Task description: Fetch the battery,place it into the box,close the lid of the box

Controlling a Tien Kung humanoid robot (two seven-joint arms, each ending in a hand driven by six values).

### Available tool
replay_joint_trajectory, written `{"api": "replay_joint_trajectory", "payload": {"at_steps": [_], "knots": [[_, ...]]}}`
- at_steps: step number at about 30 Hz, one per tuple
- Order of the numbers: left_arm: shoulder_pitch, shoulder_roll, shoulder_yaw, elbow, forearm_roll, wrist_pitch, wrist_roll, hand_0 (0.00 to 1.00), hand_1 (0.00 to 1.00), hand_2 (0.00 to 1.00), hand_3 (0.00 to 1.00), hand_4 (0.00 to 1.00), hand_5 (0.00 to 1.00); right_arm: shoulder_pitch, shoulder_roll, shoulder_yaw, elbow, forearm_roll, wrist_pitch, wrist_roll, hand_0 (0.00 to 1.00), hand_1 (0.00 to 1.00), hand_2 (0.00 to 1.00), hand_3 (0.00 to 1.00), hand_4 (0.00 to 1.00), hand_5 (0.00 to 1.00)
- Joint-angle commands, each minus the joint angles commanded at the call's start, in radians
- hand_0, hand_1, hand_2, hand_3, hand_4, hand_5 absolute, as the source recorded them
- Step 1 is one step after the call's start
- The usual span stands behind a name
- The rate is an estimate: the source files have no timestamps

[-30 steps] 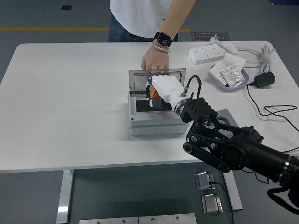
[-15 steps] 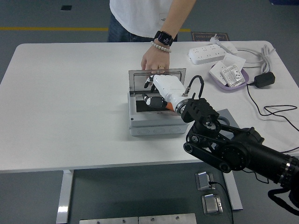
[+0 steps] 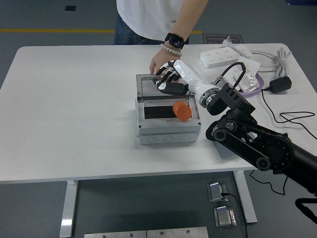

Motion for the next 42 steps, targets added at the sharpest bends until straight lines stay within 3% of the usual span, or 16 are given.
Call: {"api": "replay_joint_trajectory", "payload": {"at_steps": [3, 4, 9, 10, 20, 22, 34, 42], "knots": [[0.000, -0.002, 0.003, 0.000, 0.000, -0.001, 0.001, 0.375, 0.586, 0.526, 0.510, 0.002, 0.002, -0.002, -0.008, 0.021, 0.030, 0.006, 0.027, -0.022, 0.380, 0.407, 0.490, 0.540, 0.613, 0.274], [0.001, -0.002, 0.005, 0.000, 0.000, -0.002, 0.001, 0.376, 0.587, 0.526, 0.511, 0.002, 0.002, -0.003, -0.010, 0.027, 0.038, 0.006, 0.034, -0.028, 0.298, 0.361, 0.460, 0.515, 0.649, 0.288], [0.001, -0.005, 0.008, 0.000, -0.002, -0.004, 0.003, 0.376, 0.587, 0.526, 0.511, 0.002, 0.002, -0.001, -0.015, 0.049, 0.061, -0.001, 0.055, -0.046, 0.298, 0.361, 0.460, 0.515, 0.649, 0.288], [0.001, -0.005, 0.009, 0.000, -0.002, -0.004, 0.003, 0.375, 0.587, 0.525, 0.511, 0.002, 0.002, 0.000, -0.015, 0.054, 0.063, -0.002, 0.058, -0.049, 0.255, 0.346, 0.450, 0.511, 0.665, 0.335], [0.005, -0.006, 0.007, 0.000, 0.001, -0.004, 0.005, 0.375, 0.587, 0.526, 0.511, 0.002, 0.002, 0.006, -0.021, 0.091, 0.071, -0.015, 0.081, -0.068, 0.233, 0.333, 0.440, 0.510, 0.661, 0.331], [0.005, -0.007, 0.009, 0.000, 0.000, -0.004, 0.005, 0.375, 0.587, 0.524, 0.510, 0.002, 0.002, 0.006, -0.022, 0.100, 0.071, -0.019, 0.083, -0.070, 0.245, 0.332, 0.435, 0.516, 0.640, 0.285], [0.000, -0.007, 0.019, 0.000, -0.006, -0.004, 0.002, 0.375, 0.587, 0.523, 0.511, 0.002, 0.002, 0.011, -0.021, 0.143, 0.063, -0.040, 0.076, -0.062, 0.232, 0.328, 0.427, 0.519, 0.628, 0.297], [-0.005, -0.009, 0.017, 0.000, -0.001, -0.006, 0.004, 0.375, 0.587, 0.522, 0.510, 0.002, 0.002, 0.017, -0.002, 0.132, 0.004, -0.039, 0.048, -0.028, 0.234, 0.327, 0.424, 0.519, 0.622, 0.298]]}}
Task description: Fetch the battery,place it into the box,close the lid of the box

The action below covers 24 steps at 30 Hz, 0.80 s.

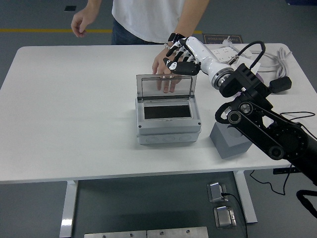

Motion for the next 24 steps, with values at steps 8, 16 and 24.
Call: {"api": "replay_joint_trajectory", "payload": {"at_steps": [8, 16, 24], "knots": [[-0.002, -0.002, -0.005, 0.000, 0.005, 0.000, 0.001, 0.375, 0.587, 0.521, 0.507, 0.002, 0.002, 0.007, 0.012, -0.008, -0.059, -0.021, -0.019, 0.009, 0.271, 0.359, 0.431, 0.530, 0.608, 0.299], [-0.003, -0.002, -0.008, 0.000, 0.009, -0.001, 0.001, 0.376, 0.587, 0.520, 0.506, 0.002, 0.002, 0.014, 0.031, -0.037, -0.105, -0.029, -0.046, 0.012, 0.893, 0.742, 0.732, 0.726, 0.800, 0.789], [-0.003, -0.002, -0.011, 0.000, 0.012, 0.000, 0.002, 0.376, 0.588, 0.522, 0.507, 0.002, 0.002, 0.021, 0.042, -0.050, -0.127, -0.038, -0.059, 0.014, 0.919, 0.752, 0.736, 0.734, 0.879, 0.922]]}}
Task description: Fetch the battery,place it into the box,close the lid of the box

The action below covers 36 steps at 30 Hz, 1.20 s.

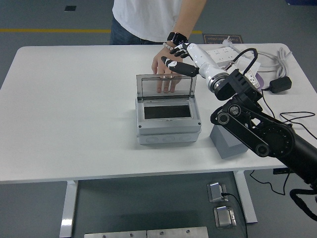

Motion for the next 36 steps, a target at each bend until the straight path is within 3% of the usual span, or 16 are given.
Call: {"api": "replay_joint_trajectory", "payload": {"at_steps": [18, 27, 28, 36], "knots": [[-0.005, 0.000, 0.006, 0.000, -0.013, 0.002, -0.004, 0.376, 0.588, 0.520, 0.506, 0.002, 0.002, -0.020, 0.007, -0.102, -0.025, 0.055, -0.020, 0.011, 0.929, 0.748, 0.732, 0.730, 0.886, 0.961], [-0.002, 0.001, 0.013, 0.000, -0.025, 0.004, -0.006, 0.378, 0.587, 0.521, 0.507, 0.002, 0.002, -0.039, -0.037, -0.126, 0.051, 0.038, -0.006, -0.025, 0.928, 0.741, 0.729, 0.729, 0.884, 0.961], [-0.002, 0.000, 0.013, 0.000, -0.026, 0.004, -0.006, 0.377, 0.587, 0.521, 0.506, 0.002, 0.002, -0.041, -0.043, -0.128, 0.059, 0.037, -0.005, -0.029, 0.872, 0.705, 0.715, 0.725, 0.883, 0.965], [0.001, 0.002, 0.014, 0.000, -0.030, 0.006, -0.007, 0.378, 0.587, 0.521, 0.506, 0.002, 0.002, -0.058, -0.099, -0.148, 0.126, 0.032, 0.009, -0.056, 0.825, 0.689, 0.704, 0.724, 0.881, 0.968]]}}
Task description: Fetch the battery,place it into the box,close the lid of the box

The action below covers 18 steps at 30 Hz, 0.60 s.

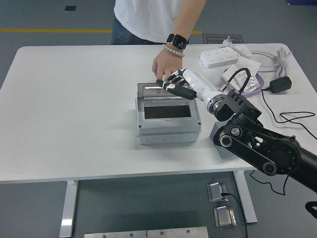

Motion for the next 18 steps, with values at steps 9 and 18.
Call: {"api": "replay_joint_trajectory", "payload": {"at_steps": [9, 18], "knots": [[0.002, 0.000, -0.001, 0.000, 0.002, -0.001, 0.000, 0.378, 0.587, 0.521, 0.506, 0.002, 0.002, -0.002, -0.014, -0.003, 0.029, -0.006, 0.007, -0.013, 0.775, 0.671, 0.696, 0.721, 0.882, 0.974], [0.003, 0.000, -0.008, 0.000, 0.010, -0.001, 0.003, 0.379, 0.585, 0.519, 0.504, 0.002, 0.002, 0.000, -0.018, 0.003, 0.036, -0.015, 0.012, -0.024, 0.742, 0.665, 0.695, 0.718, 0.882, 0.977]]}}
